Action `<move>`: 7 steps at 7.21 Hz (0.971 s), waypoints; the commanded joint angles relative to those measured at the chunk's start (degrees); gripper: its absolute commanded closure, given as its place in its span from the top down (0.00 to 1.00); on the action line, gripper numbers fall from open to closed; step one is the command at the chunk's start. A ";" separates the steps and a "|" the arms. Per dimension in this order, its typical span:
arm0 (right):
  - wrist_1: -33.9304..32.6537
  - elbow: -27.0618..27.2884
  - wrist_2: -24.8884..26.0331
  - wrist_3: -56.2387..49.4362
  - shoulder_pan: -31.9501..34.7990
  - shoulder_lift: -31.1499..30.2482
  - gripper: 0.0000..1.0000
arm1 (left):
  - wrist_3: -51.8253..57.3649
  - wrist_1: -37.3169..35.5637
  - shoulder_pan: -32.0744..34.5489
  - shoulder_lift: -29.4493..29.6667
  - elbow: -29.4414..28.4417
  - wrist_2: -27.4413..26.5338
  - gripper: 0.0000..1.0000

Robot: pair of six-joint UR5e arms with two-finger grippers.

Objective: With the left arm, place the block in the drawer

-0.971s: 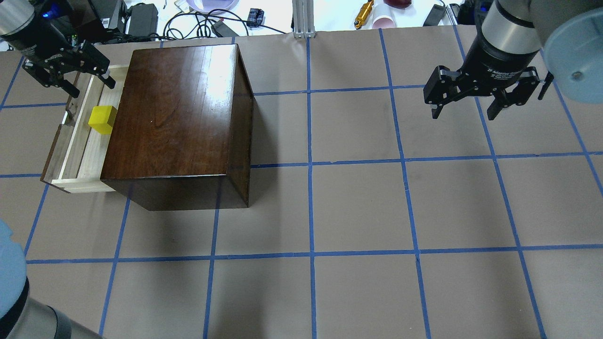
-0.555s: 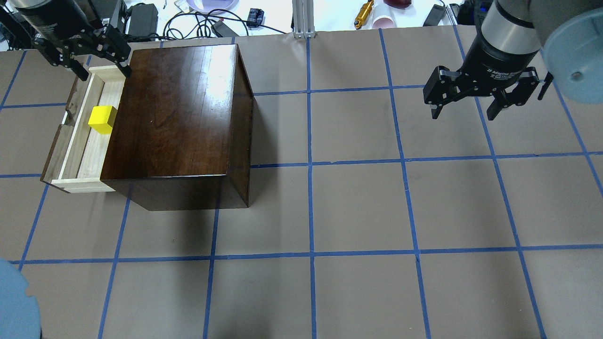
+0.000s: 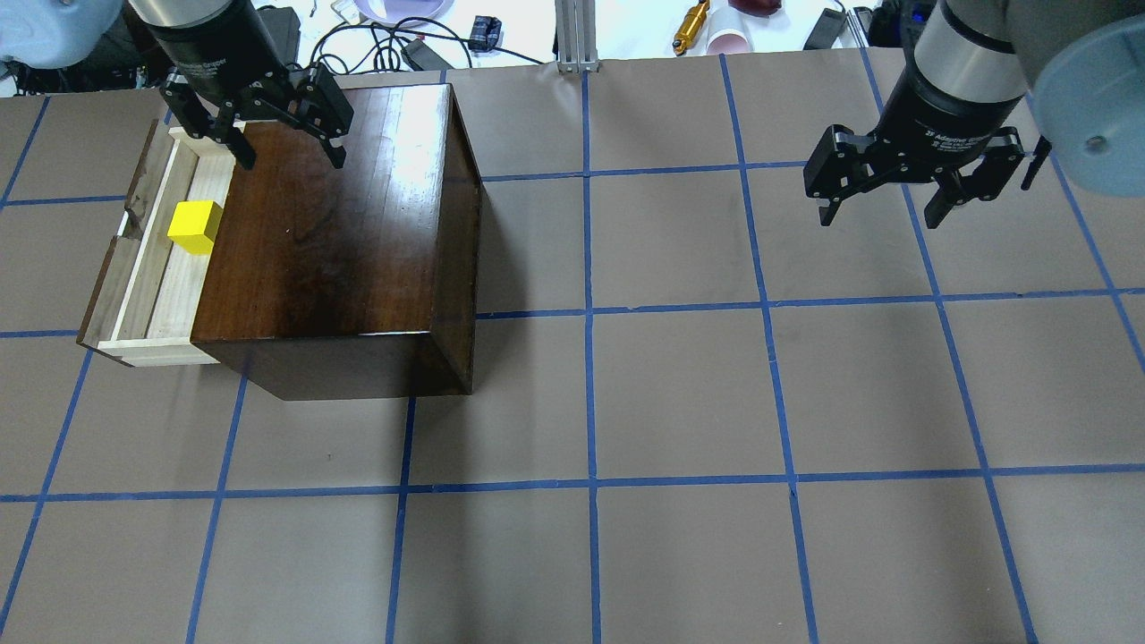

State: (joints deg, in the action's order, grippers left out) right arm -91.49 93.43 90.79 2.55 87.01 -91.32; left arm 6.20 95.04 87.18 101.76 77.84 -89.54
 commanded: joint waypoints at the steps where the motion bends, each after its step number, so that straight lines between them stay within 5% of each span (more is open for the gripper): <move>1: 0.00 0.09 0.09 0.00 -0.09 0.00 1.00 | -0.67 -0.64 1.15 -3.83 5.81 -0.02 1.00; 7: 0.00 0.00 0.09 0.00 0.00 0.00 1.00 | -3.13 -0.64 1.24 -6.75 9.60 0.07 1.00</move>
State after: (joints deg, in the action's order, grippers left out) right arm -91.49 93.43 90.88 2.55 87.01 -91.32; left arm 3.20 94.44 88.43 95.54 86.42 -89.48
